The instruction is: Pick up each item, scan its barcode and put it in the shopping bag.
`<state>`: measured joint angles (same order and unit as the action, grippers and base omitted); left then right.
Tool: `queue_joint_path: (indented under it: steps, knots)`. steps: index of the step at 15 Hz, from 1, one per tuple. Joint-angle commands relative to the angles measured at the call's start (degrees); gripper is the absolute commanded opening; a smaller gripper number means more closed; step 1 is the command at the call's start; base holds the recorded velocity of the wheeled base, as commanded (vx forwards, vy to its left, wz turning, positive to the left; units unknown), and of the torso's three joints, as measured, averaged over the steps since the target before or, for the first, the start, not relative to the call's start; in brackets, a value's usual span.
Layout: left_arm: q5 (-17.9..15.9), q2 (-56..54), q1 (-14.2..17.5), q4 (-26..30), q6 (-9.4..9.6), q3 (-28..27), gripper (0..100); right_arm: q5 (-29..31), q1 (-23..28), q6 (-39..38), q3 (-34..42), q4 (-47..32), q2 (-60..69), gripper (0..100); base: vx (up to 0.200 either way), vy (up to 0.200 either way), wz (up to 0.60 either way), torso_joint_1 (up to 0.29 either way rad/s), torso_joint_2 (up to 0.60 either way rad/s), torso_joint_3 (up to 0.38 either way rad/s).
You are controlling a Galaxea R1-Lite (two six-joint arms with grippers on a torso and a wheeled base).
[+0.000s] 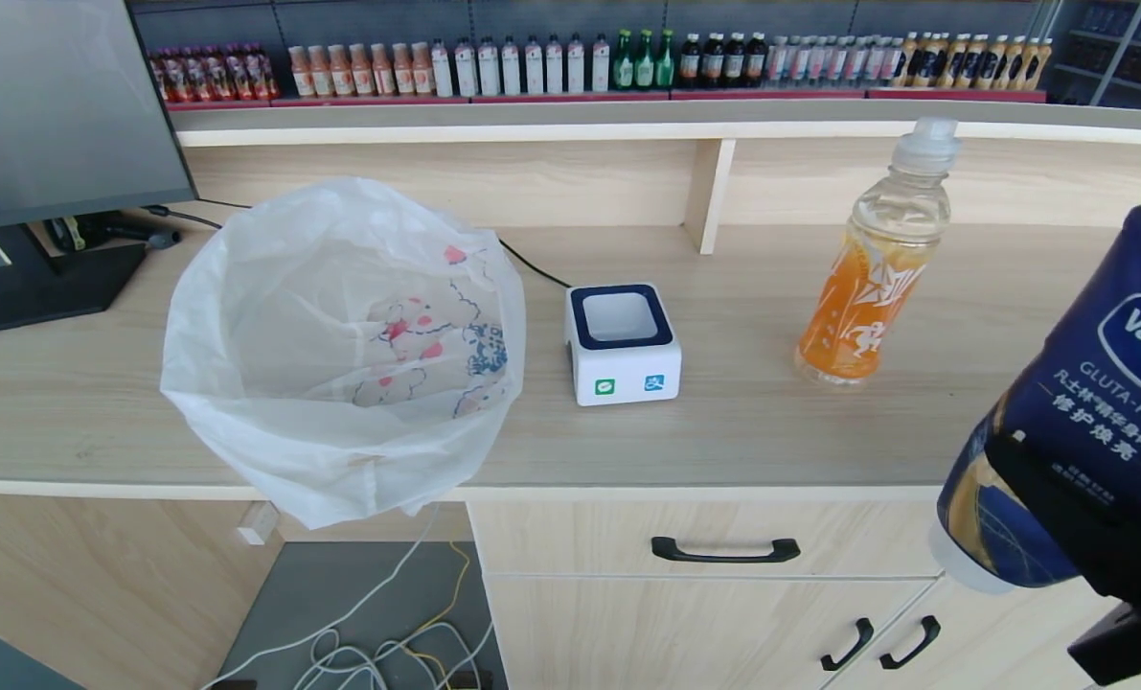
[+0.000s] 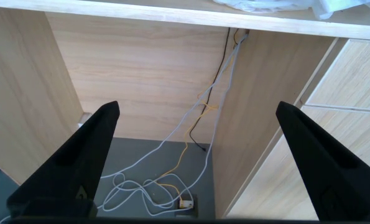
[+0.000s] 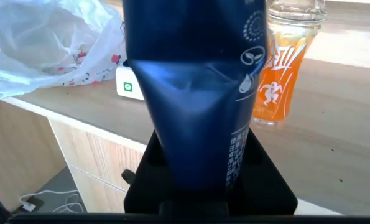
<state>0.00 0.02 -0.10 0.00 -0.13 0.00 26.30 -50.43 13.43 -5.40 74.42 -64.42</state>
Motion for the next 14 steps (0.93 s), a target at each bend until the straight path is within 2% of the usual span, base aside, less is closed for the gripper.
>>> queue_joint_path:
  steps: [1, 5, 8, 10, 12, 14]
  knots:
    - [0.0, 0.1, 0.0, 0.0, -0.04, 0.0, 100, -0.2, -3.6, 1.3, 0.6, -0.2, -0.4, 0, 0.000, 0.000, 0.00, 0.000, 0.00, 0.000]
    - [0.0, 0.1, 0.0, 0.0, -0.04, 0.0, 100, -4.1, -7.5, 8.6, -3.2, -1.3, -3.6, 0, 0.000, 0.000, 0.00, 0.000, 0.00, 0.000]
    - [0.0, 0.1, 0.0, 0.0, -0.04, 0.0, 100, -4.1, -8.6, 21.2, -4.4, -1.2, -6.2, 0, 0.000, 0.000, 0.00, 0.000, 0.00, 0.000]
    - [0.0, 0.1, 0.0, 0.0, -0.04, 0.0, 100, -3.8, -13.7, 27.0, -5.9, -1.2, -8.6, 0, 0.000, 0.000, 0.00, 0.000, 0.00, 0.000]
    - [0.0, 0.1, 0.0, 0.0, -0.04, 0.0, 100, -4.3, -16.5, 31.4, -8.7, -0.9, -13.7, 0, 0.000, 0.000, 0.00, 0.000, 0.00, 0.000]
    - [0.0, 0.1, 0.0, 0.0, -0.04, 0.0, 100, -8.4, -16.6, 35.0, -10.5, -1.0, -15.2, 0, 0.000, 0.000, 0.00, 0.000, 0.00, 0.000]
